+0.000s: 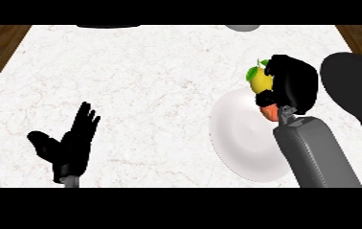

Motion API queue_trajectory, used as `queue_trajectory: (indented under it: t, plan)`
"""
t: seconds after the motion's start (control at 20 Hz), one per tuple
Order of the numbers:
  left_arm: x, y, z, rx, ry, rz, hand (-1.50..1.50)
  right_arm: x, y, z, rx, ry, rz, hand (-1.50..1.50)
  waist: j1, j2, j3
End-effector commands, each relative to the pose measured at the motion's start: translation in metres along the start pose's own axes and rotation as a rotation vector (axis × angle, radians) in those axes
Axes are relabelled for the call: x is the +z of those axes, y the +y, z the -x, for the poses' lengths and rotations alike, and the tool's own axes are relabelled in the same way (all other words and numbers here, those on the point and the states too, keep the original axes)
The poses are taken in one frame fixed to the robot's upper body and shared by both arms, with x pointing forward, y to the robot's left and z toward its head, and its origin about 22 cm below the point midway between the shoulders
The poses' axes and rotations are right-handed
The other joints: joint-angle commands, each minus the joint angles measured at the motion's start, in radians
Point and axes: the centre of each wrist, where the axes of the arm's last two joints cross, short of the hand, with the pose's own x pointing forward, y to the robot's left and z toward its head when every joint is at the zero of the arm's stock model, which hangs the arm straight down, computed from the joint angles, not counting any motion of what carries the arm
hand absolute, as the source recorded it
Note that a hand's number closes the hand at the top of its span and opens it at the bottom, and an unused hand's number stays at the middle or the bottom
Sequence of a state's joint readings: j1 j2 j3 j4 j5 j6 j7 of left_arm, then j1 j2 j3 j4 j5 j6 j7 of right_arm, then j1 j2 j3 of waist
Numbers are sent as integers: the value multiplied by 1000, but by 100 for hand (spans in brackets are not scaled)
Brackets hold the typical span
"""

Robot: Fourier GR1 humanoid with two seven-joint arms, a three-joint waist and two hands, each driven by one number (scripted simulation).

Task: Pick the lemon from the plate and place it in the pan

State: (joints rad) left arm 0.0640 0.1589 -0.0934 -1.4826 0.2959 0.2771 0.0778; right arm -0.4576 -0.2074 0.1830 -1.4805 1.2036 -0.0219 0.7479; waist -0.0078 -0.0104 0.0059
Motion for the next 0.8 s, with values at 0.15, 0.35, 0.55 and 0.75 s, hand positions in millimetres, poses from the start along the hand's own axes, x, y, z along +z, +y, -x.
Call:
queue_trajectory:
  t: [0.15, 0.35, 0.55, 0.75]
  plan:
    - [5, -3, 17, -9, 81, -6, 0, -6, -63, 18, -67, 107, 126, 150, 1, 7, -6]
    - [-17, 1, 6, 4, 81, 0, 0, -42, -62, 43, -122, 162, 155, 150, 6, 13, -6]
    - [-2, 5, 25, 0, 83, 1, 0, -68, -74, 68, -177, 196, 159, 150, 11, 13, -6]
    - [-2, 3, 10, -2, 71, 12, 0, -90, -66, 110, -151, 216, 210, 150, 15, 14, -5]
